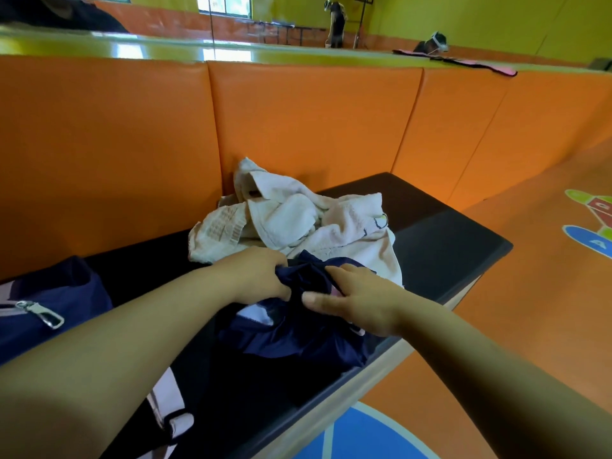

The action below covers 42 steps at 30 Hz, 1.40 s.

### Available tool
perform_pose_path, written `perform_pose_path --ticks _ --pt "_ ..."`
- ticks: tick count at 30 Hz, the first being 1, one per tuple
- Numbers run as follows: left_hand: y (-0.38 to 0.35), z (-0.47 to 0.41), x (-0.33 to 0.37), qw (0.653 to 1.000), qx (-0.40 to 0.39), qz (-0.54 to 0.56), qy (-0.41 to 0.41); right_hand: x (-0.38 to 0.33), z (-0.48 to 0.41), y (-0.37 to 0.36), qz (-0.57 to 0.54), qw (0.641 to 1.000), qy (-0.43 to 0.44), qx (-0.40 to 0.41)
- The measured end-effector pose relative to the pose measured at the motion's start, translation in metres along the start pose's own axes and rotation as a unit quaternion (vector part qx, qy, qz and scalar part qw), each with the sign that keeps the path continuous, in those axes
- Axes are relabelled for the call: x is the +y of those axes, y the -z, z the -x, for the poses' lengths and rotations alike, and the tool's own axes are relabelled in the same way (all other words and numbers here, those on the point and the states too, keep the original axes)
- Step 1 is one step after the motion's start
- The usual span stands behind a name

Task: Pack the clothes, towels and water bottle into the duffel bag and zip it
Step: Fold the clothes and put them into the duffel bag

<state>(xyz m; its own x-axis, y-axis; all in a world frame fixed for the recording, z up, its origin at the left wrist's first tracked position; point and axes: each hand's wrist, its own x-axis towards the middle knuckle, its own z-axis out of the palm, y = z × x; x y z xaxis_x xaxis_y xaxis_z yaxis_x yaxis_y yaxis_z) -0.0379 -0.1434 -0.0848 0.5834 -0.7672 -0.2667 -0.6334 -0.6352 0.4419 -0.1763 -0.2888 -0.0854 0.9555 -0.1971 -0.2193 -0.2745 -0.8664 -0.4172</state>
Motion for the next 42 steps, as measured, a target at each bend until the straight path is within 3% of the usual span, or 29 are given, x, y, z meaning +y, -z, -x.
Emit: perform_pose_path --ticks 3,8,12,21,26,29,32,36,42 --pt "0.000 -0.011 -0.002 1.000 0.019 -0.003 0.004 0.001 -0.008 -0.003 0.092 0.995 -0.029 0.018" --pt "-0.003 -0.027 -0.012 0.999 0.047 0.026 -0.003 0.018 -0.026 0.012 -0.051 0.994 -0.094 -0.036" --pt "-0.007 -0.039 -0.017 0.998 -0.029 0.059 0.008 0.027 -0.041 0.009 0.048 0.992 -0.107 -0.039" --pt "-0.002 -0.039 -0.011 0.996 -0.070 0.049 -0.018 0.025 -0.049 0.007 -0.076 0.986 -0.089 -0.121" --pt "-0.009 -0.036 -0.018 0.985 -0.165 0.058 0.003 0.023 -0.040 0.000 -0.079 0.984 -0.034 -0.154" --pt "-0.015 -0.031 -0.025 0.990 -0.134 0.023 0.027 0.021 -0.035 -0.002 -0.039 0.990 -0.018 -0.136" --pt "-0.020 -0.023 -0.026 0.994 -0.085 0.055 -0.028 0.018 -0.032 -0.005 0.024 0.992 -0.004 -0.120" --pt "-0.021 -0.007 -0.026 0.991 -0.034 0.109 -0.077 0.014 -0.022 -0.003 -0.013 0.992 0.018 -0.125" --pt "-0.020 0.026 -0.025 0.994 0.016 0.060 -0.094 -0.002 -0.004 -0.007 0.078 0.995 0.053 -0.033"
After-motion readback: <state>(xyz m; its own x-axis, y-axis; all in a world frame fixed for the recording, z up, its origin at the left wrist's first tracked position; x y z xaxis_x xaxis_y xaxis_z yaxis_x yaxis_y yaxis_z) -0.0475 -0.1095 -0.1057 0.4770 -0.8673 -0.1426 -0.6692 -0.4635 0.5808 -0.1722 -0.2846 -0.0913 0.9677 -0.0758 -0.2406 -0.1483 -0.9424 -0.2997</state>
